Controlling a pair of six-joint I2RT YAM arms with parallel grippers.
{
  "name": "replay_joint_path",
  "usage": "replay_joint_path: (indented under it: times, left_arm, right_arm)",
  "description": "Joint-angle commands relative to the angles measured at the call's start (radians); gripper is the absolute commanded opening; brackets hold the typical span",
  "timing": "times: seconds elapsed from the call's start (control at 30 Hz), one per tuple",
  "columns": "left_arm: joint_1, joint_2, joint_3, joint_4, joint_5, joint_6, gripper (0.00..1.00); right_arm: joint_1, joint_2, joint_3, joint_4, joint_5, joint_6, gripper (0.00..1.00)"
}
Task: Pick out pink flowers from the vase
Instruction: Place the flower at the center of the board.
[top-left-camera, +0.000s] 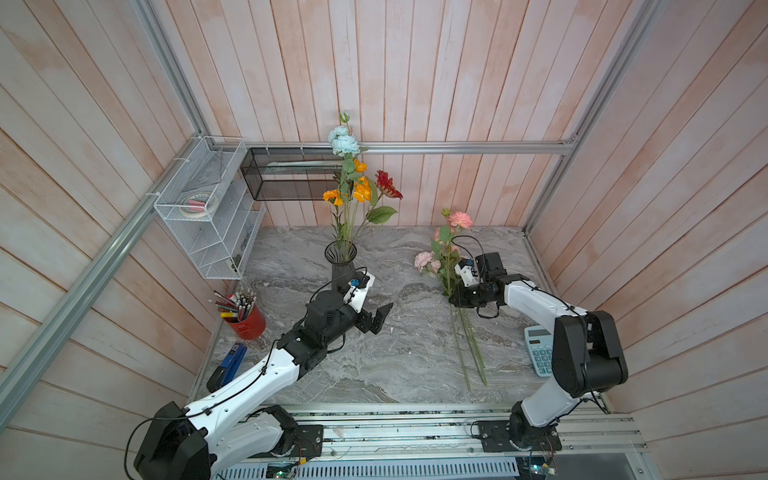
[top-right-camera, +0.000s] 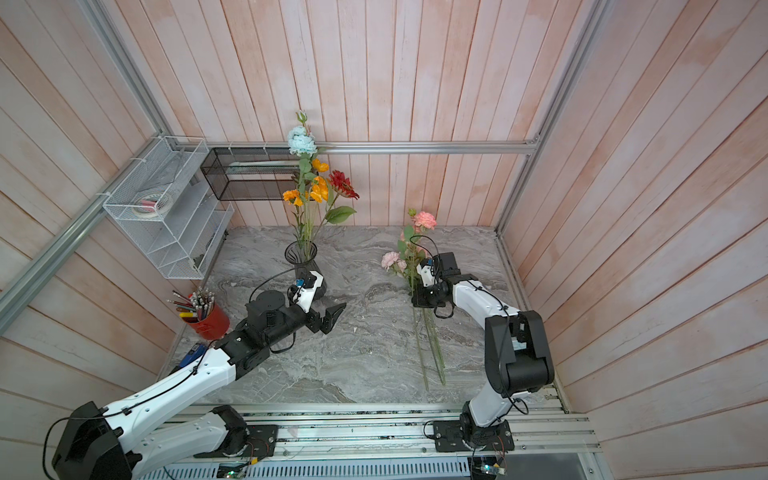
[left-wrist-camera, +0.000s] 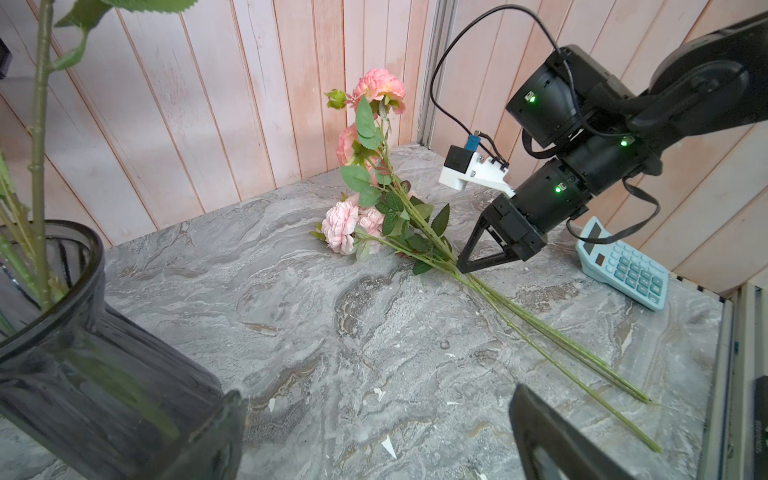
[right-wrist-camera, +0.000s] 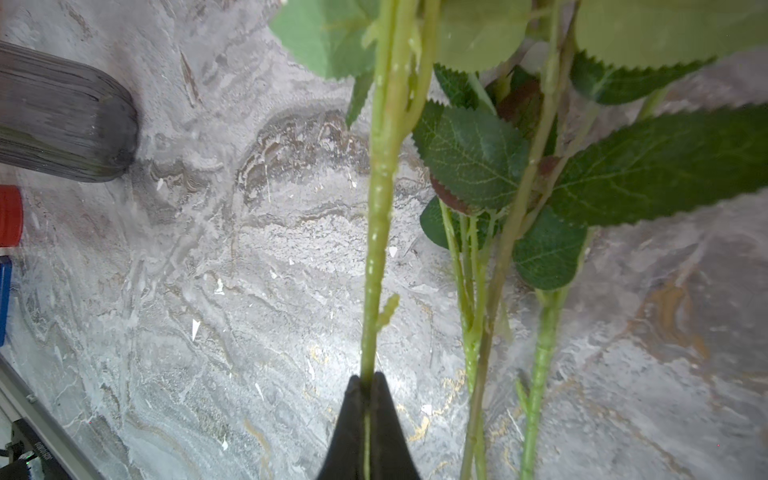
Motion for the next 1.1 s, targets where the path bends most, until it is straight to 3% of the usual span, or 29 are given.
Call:
replay_joint_path:
  times: [0.0, 0.3, 0.67, 0.97, 1.07]
  left_arm:
    - [-0.006, 0.007, -0.016, 0.018, -0.004, 0.015, 1.00]
    - [-0.006, 0.033, -0.017, 0.032, 0.006, 0.016, 1.00]
    - [-0.005, 0.030, -0.020, 0.026, 0.006, 0.023, 1.00]
    - [0.000, -0.007, -0.027, -0.001, -0.059, 0.013, 1.00]
    - [0.036, -0.059, -0.035, -0.050, -0.170, -0.013, 1.00]
  right_arm:
    - [-0.005, 0.036, 0.021, 0.032, -0.033, 0.014, 0.00]
    - [-0.007, 0.085, 0.004, 0.064, -0.026, 0.030, 0.00]
    - [-0.007, 0.035, -0.002, 0.056, 0.004, 0.039, 0.03]
    - [-0.008, -0.058, 0.023, -0.001, 0.054, 0.036, 0.27]
    - [-0.008, -0.135, 0.034, -0.023, 0.081, 0.033, 0.44]
